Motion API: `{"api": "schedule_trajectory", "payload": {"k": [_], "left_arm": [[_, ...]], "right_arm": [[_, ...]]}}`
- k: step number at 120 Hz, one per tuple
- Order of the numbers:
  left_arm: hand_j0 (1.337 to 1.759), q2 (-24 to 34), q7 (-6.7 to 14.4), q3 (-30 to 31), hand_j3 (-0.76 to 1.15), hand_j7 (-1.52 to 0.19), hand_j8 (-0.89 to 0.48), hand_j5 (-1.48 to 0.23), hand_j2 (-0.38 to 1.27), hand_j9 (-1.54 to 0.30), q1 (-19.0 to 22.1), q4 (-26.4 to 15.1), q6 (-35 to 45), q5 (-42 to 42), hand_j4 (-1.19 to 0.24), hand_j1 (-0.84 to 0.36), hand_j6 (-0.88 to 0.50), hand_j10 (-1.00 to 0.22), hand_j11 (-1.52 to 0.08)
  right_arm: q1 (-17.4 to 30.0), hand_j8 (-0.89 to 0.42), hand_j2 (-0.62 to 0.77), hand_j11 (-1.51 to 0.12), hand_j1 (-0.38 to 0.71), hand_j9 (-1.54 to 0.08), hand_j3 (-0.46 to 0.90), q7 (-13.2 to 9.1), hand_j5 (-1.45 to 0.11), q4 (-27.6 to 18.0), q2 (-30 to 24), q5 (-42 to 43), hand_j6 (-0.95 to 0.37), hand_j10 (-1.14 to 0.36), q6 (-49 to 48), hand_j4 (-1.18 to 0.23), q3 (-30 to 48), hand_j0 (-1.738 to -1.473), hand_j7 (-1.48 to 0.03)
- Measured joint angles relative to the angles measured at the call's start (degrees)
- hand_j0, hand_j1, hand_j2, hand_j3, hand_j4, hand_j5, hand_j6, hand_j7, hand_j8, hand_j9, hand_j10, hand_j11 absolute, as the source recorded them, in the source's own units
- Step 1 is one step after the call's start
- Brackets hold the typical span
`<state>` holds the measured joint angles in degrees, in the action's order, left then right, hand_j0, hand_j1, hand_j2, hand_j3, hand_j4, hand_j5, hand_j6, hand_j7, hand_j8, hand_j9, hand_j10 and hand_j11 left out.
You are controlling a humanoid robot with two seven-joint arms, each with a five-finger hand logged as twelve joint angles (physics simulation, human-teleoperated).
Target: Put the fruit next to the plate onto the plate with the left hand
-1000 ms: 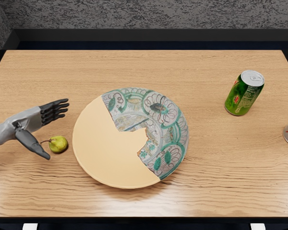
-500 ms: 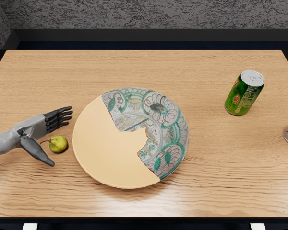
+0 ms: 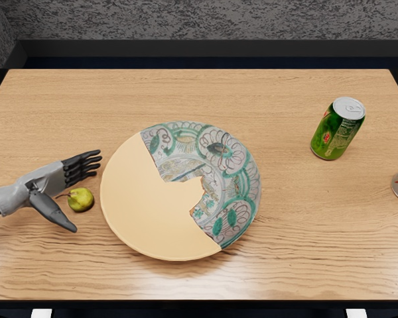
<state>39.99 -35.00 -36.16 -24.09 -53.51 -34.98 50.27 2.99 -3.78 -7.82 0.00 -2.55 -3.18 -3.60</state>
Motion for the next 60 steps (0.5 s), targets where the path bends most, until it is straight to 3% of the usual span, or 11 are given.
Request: {"api": "schedule_trajectory", "payload": {"k": [60], "left_arm": [[1.658, -0.35, 0.0, -2.92, 0.0, -0.14, -0.11, -0.14, 0.02, -0.14, 1.85, 0.83, 0.0, -0.38, -0.11, 0.23, -0.11, -0.11, -0.14]], "right_arm": [[0.0, -0.02, 0.0, -0.03, -0.32, -0.03, 0.0, -0.03, -0.03, 0.0, 0.0, 0.0, -0.02, -0.02, 0.0, -0.02, 0.0, -1.658, -0.03]]}}
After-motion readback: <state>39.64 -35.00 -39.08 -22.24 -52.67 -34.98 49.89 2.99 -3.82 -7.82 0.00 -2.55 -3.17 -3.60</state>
